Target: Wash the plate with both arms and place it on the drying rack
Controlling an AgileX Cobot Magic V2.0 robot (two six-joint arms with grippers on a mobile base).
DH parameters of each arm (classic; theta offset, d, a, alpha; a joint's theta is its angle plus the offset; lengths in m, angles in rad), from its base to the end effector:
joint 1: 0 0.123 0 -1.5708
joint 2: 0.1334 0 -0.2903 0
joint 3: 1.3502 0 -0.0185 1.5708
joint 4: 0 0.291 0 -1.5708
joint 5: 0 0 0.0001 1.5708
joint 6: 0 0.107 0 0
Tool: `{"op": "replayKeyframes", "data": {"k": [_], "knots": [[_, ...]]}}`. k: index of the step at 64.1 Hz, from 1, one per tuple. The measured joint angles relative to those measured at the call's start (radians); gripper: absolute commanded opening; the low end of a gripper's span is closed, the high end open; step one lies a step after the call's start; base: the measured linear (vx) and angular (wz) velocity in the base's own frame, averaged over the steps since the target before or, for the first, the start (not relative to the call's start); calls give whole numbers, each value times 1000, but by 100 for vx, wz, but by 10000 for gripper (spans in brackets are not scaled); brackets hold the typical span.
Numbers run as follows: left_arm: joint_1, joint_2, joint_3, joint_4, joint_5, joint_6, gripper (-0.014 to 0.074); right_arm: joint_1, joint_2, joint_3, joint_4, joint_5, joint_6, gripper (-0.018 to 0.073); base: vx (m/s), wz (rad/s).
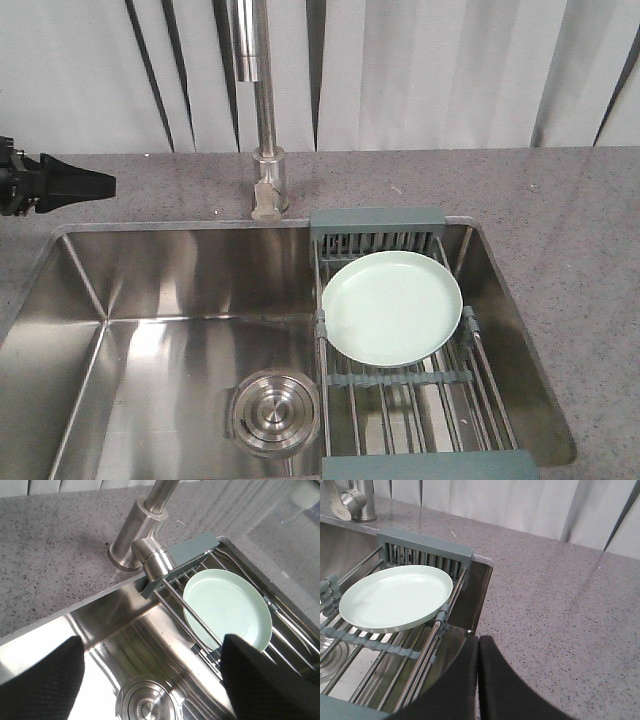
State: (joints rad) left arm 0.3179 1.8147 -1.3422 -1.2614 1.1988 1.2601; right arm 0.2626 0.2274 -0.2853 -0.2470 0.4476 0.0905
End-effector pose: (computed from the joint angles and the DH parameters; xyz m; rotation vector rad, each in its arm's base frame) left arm 0.4174 0.0373 0.2579 0.4389 2.0853 -0.9932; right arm 0.1145 0.0190 0.2553 -0.2932 1.8365 -0.0088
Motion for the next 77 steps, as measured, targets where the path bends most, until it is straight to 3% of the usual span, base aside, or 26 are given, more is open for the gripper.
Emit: {"op": "replayKeyframes", "data": {"k": [46, 55, 67, 77], "knots": [[0, 0, 0, -1, 0, 0, 506, 0, 0, 0, 0, 1, 0, -8, 0, 0], [0, 0, 0, -1, 0, 0, 349, 0, 0, 0, 0, 1, 0, -8, 0, 0], [-2, 0, 0, -2, 0, 0, -6, 0, 0, 0, 0, 3, 0, -8, 0, 0], [-40, 0, -40, -9, -4, -4, -7, 0, 0, 0, 0, 4, 0, -8, 0, 0]]}}
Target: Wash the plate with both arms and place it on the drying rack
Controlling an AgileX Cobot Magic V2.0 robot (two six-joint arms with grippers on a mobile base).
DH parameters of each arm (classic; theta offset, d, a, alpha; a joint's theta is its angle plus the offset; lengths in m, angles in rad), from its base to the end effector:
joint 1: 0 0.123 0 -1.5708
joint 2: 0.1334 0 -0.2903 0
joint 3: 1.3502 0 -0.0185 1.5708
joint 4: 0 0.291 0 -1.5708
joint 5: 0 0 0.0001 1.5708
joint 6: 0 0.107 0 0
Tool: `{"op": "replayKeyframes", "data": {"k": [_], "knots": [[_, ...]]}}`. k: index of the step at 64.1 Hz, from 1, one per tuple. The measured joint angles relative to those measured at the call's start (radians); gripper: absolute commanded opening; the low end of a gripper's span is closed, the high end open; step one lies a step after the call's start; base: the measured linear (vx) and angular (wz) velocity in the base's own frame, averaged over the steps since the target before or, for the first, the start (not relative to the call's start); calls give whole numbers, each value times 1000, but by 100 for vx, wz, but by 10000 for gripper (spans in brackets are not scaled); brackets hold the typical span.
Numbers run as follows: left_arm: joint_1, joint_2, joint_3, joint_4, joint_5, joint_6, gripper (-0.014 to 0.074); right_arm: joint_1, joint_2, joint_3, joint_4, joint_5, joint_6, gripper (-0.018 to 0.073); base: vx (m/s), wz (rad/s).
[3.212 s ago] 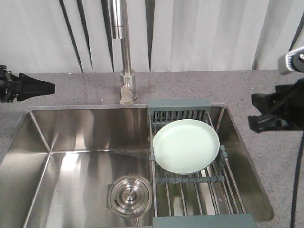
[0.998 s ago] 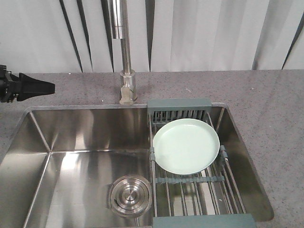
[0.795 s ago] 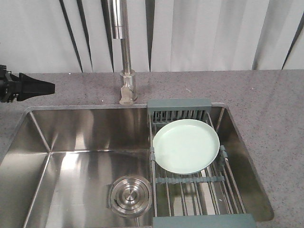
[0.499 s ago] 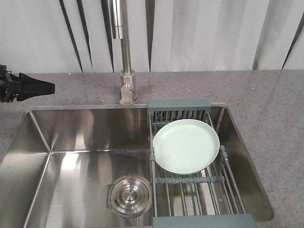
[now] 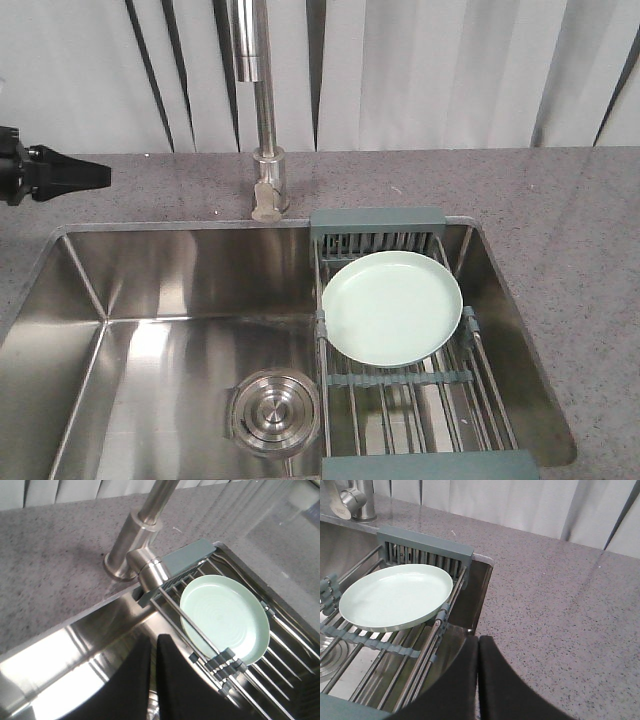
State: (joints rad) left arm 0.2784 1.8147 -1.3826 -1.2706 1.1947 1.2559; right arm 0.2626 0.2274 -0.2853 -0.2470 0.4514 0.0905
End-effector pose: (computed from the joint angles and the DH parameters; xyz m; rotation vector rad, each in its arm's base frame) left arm 0.4242 0.0223 0.2709 0.4896 2.0515 -0.9918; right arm 0.1145 0.0189 0.2549 -0.2931 1.8402 -0.0097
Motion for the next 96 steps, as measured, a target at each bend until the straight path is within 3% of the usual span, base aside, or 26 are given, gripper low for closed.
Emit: {"op": "replayKeyframes", "data": {"k": [23, 36, 60, 78, 96], "knots": [[-270, 62, -178, -8, 9, -1, -7, 0, 0, 0, 0, 1, 0, -8, 0, 0], [-358, 161, -250, 14, 12, -2, -7, 0, 0, 0, 0, 1, 0, -8, 0, 0], [-394, 333, -268, 22, -14, 19, -7, 0, 0, 0, 0, 1, 0, -8, 0, 0], [-394, 392, -275, -108, -69, 145, -7, 0, 0, 0, 0, 1, 0, -8, 0, 0], [-394, 451, -409, -109, -98, 156, -7, 0, 0, 0, 0, 1, 0, -8, 0, 0]]}}
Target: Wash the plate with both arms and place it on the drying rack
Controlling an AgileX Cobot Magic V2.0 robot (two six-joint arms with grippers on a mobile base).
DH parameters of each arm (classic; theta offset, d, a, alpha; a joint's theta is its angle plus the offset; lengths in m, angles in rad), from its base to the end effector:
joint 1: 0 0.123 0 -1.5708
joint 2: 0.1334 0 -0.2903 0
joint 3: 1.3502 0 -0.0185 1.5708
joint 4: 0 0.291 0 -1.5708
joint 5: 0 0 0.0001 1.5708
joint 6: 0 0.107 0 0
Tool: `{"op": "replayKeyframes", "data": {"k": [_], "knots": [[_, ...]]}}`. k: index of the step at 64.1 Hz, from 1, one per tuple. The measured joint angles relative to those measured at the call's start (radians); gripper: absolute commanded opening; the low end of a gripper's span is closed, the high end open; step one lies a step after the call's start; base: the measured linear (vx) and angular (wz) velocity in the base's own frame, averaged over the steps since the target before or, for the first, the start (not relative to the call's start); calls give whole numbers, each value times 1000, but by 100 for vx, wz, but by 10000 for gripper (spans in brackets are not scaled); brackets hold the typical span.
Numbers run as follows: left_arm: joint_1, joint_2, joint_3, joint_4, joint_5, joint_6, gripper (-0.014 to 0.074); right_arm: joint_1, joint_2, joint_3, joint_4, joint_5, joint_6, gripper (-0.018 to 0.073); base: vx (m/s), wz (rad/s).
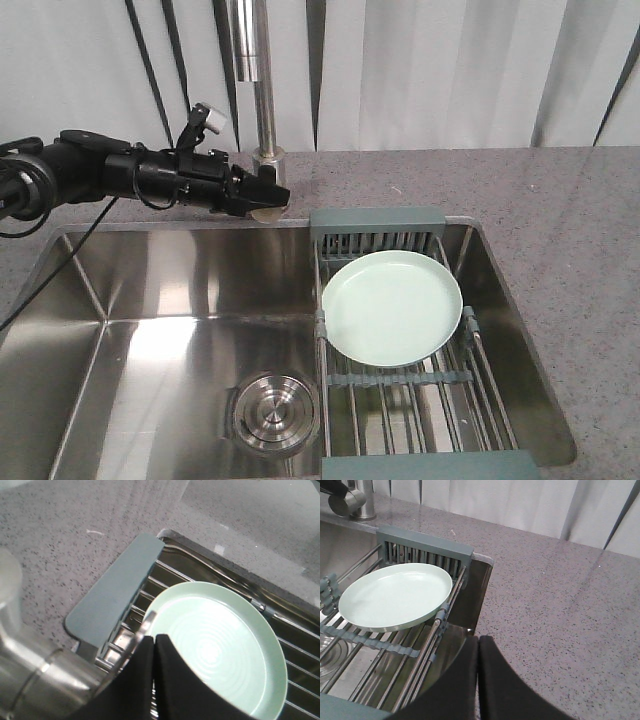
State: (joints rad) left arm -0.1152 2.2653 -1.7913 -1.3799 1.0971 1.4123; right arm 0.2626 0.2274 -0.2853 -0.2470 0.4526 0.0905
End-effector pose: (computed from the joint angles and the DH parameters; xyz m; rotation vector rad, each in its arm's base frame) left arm 0.5143 -0.1537 0.1916 0.8729 1.8935 -1.1277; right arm 0.1144 0.0189 0.2548 -0.2931 1.8414 -0.0099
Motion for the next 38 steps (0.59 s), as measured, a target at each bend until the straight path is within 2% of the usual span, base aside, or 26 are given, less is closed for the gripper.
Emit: {"op": "replayKeyframes", "data": {"k": [15, 38], "knots": [[0, 61, -138, 23, 65, -75, -7, 0, 0, 0, 0, 0, 0, -8, 0, 0], [16, 71, -159, 21, 98, -112, -7, 0, 0, 0, 0, 1, 0, -8, 0, 0]]}}
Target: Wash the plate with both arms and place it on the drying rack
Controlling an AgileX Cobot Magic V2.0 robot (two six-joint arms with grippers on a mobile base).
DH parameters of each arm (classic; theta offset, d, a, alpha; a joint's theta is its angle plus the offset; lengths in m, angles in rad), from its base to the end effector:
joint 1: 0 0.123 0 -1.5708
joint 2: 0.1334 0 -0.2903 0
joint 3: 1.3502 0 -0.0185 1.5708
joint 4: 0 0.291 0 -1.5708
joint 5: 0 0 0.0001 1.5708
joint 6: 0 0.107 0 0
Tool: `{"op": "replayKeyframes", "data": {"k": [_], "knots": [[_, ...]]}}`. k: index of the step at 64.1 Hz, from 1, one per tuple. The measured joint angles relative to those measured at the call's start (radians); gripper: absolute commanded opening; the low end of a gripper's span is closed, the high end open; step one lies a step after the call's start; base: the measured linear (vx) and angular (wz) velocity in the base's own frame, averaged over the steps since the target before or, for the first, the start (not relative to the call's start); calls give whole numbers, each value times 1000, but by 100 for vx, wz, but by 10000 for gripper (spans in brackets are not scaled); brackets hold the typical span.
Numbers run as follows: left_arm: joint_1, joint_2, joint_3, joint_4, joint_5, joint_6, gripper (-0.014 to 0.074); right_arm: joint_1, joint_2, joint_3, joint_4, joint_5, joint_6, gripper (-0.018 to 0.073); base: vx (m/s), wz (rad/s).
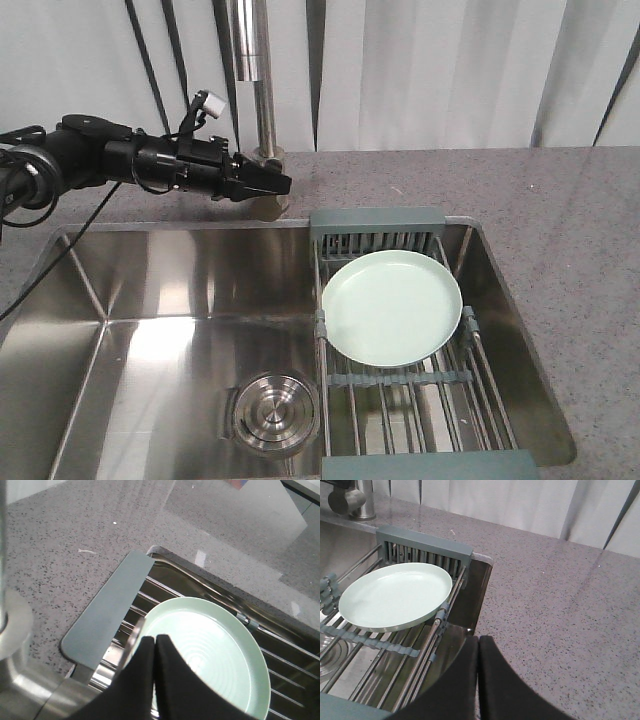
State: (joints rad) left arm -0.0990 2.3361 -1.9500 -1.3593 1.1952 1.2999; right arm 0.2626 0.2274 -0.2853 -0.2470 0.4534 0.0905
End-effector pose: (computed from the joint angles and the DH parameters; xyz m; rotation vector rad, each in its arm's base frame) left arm 0.5297 -0.1505 0.2042 0.8798 1.8786 -1.2183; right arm 0.1144 0.0189 0.2547 -0.2931 1.8422 -0.0101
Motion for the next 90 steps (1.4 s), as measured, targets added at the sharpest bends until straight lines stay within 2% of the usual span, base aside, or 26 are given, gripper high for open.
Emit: {"op": "replayKeyframes", "data": {"k": [10, 17, 26, 31, 42, 56, 63, 69, 75, 82, 90], "knots": [[9, 0, 0, 11, 18, -25, -7, 0, 0, 0, 0, 0, 0, -8, 0, 0], [10, -13, -7, 94, 12, -96, -7, 0, 0, 0, 0, 0, 0, -8, 0, 0], [17, -78, -7, 311, -16, -225, -7, 0, 0, 0, 0, 0, 0, -8, 0, 0], [18, -132, -8, 458, -28, -302, -7, 0, 0, 0, 0, 0, 0, -8, 0, 0], [21, -275, -8, 792, -57, -509, -7, 0, 0, 0, 0, 0, 0, -8, 0, 0], [22, -421, -8, 1230, -132, -825, -7, 0, 0, 0, 0, 0, 0, -8, 0, 0], [22, -458, -8, 1378, -159, -905, -7, 0, 0, 0, 0, 0, 0, -8, 0, 0], [32, -483, -8, 1392, -162, -923, -7, 0, 0, 0, 0, 0, 0, -8, 0, 0], [51, -529, 27, 1324, -176, -928, -7, 0, 0, 0, 0, 0, 0, -8, 0, 0], [65, -620, 140, 1260, -247, -929, -7, 0, 0, 0, 0, 0, 0, -8, 0, 0], [66, -773, 323, 1249, -365, -934, -7, 0, 0, 0, 0, 0, 0, -8, 0, 0]]}}
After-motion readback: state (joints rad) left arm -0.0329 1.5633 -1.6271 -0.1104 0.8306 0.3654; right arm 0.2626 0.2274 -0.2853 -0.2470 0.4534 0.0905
